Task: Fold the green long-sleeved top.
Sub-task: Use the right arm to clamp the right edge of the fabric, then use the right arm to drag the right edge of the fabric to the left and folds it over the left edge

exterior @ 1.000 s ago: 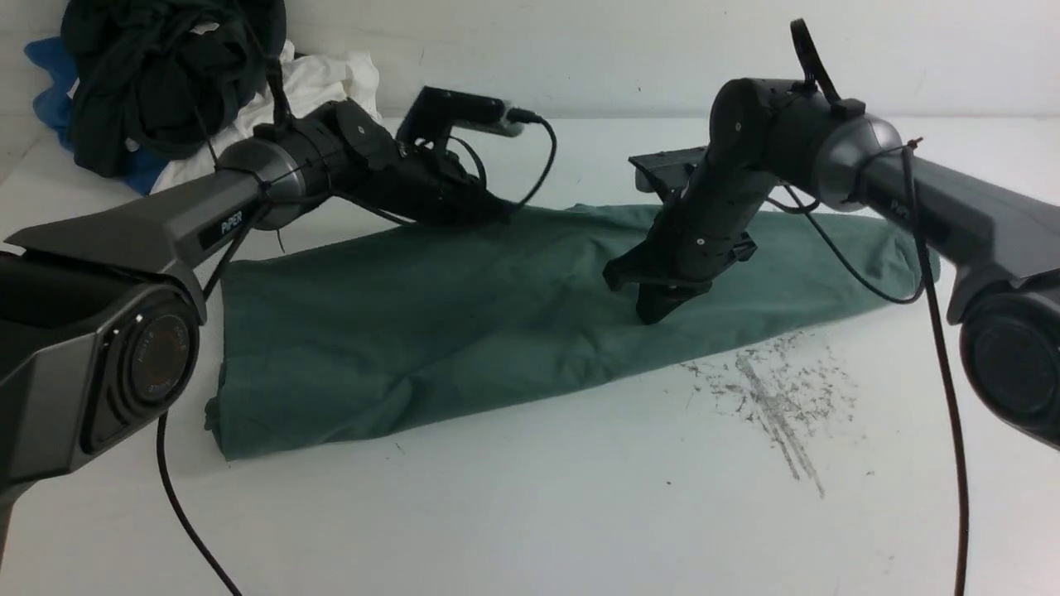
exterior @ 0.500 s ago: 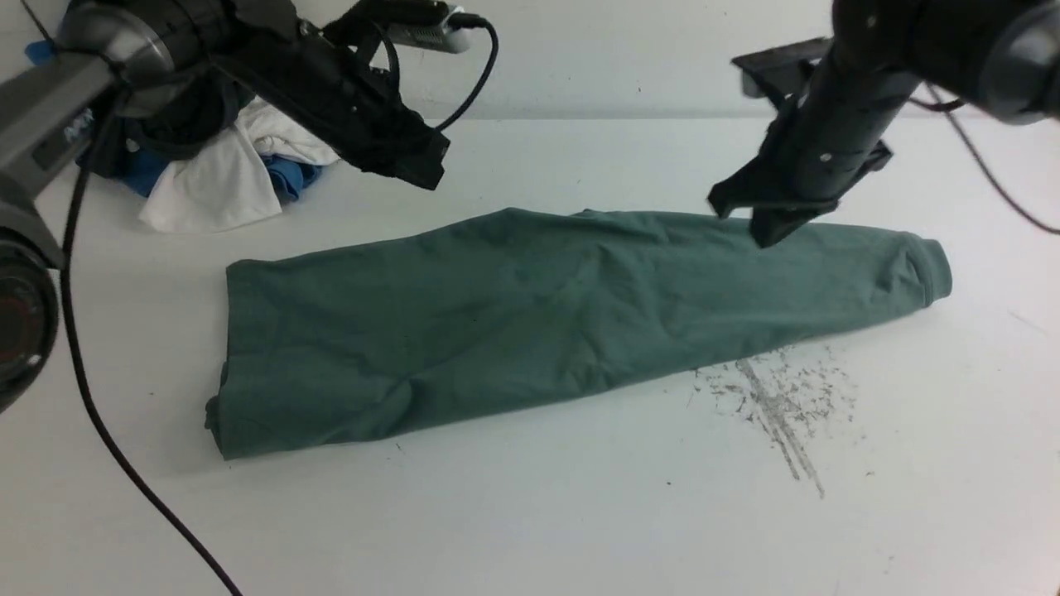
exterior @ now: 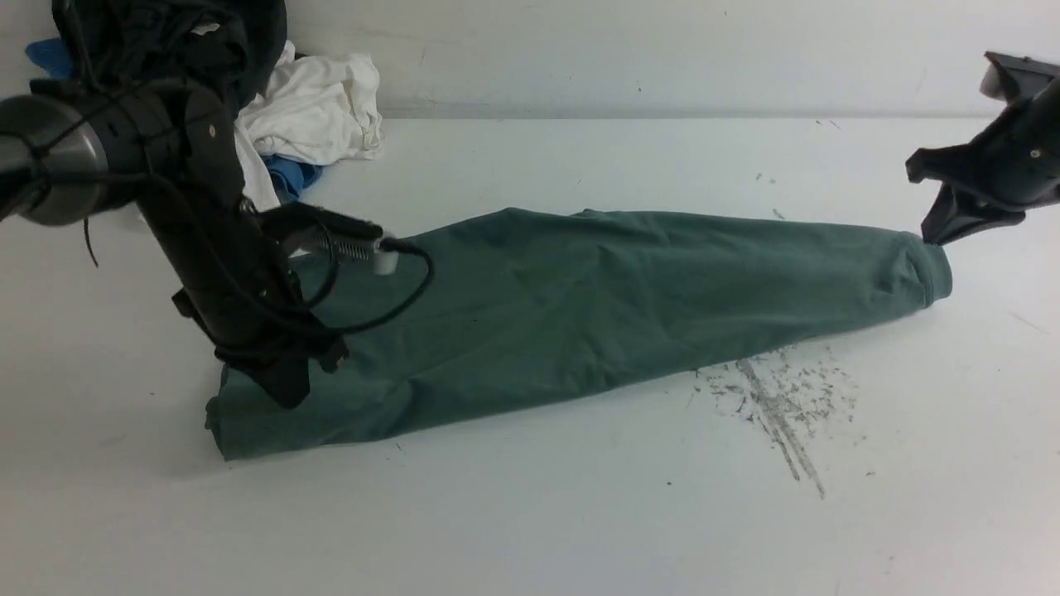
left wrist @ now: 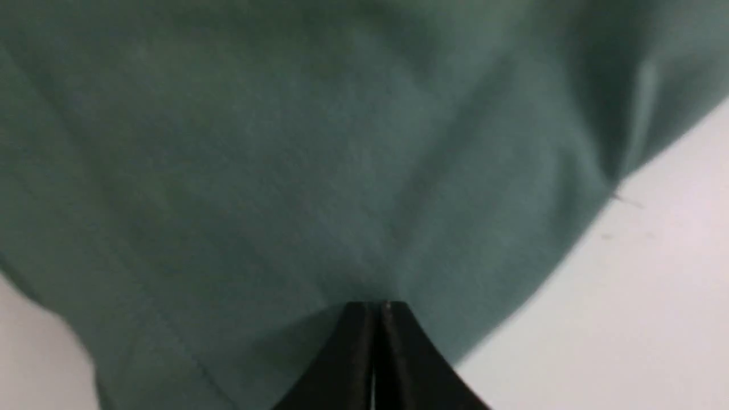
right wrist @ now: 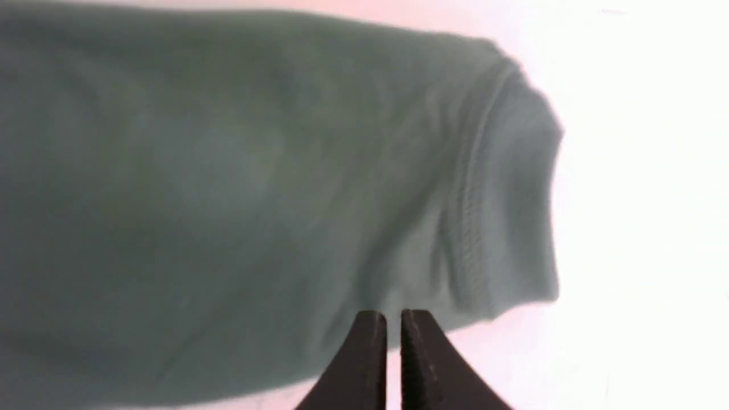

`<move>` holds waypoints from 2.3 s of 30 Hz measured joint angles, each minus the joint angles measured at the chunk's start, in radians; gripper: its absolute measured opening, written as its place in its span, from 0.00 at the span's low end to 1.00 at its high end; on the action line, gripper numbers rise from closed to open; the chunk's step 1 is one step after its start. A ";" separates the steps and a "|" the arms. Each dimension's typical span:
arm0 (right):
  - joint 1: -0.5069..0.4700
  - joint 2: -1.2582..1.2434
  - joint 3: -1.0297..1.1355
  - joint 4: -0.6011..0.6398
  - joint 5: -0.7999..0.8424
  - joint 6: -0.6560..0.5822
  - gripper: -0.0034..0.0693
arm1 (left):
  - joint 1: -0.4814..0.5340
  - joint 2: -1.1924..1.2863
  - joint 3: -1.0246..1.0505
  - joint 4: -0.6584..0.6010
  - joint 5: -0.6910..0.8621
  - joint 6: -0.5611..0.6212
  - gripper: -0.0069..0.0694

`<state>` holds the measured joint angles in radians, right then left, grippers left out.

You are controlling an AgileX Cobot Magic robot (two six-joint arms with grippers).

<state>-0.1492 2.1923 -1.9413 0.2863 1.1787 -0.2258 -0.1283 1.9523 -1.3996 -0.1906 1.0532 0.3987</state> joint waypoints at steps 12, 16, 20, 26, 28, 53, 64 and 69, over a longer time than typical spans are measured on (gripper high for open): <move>-0.004 0.092 -0.054 0.018 0.005 0.010 0.62 | 0.036 -0.032 0.060 0.129 -0.222 -0.027 0.08; -0.003 0.084 -0.092 0.017 0.026 0.023 0.74 | 0.041 -0.124 0.024 0.146 -0.196 -0.044 0.08; -0.003 0.100 -0.106 -0.005 0.026 0.048 0.87 | 0.041 -0.307 0.015 0.093 -0.173 -0.052 0.08; 0.006 0.202 -0.108 -0.027 0.048 0.084 0.83 | 0.041 -0.538 0.020 0.012 -0.057 -0.015 0.08; 0.021 0.207 -0.111 -0.024 0.043 0.084 0.74 | 0.041 -0.619 0.044 0.006 -0.040 -0.006 0.08; 0.131 -0.215 -0.107 -0.107 0.071 0.199 0.11 | 0.041 -1.005 0.641 0.009 -0.294 -0.017 0.08; 0.573 0.017 -0.107 0.102 -0.116 0.150 0.11 | 0.041 -1.005 0.642 -0.044 -0.278 -0.009 0.08; 0.636 0.104 -0.103 0.178 -0.201 0.107 0.17 | 0.041 -1.005 0.642 -0.045 -0.273 -0.008 0.08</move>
<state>0.4866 2.2967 -2.0443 0.4642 0.9777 -0.1183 -0.0870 0.9478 -0.7578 -0.2355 0.7805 0.3907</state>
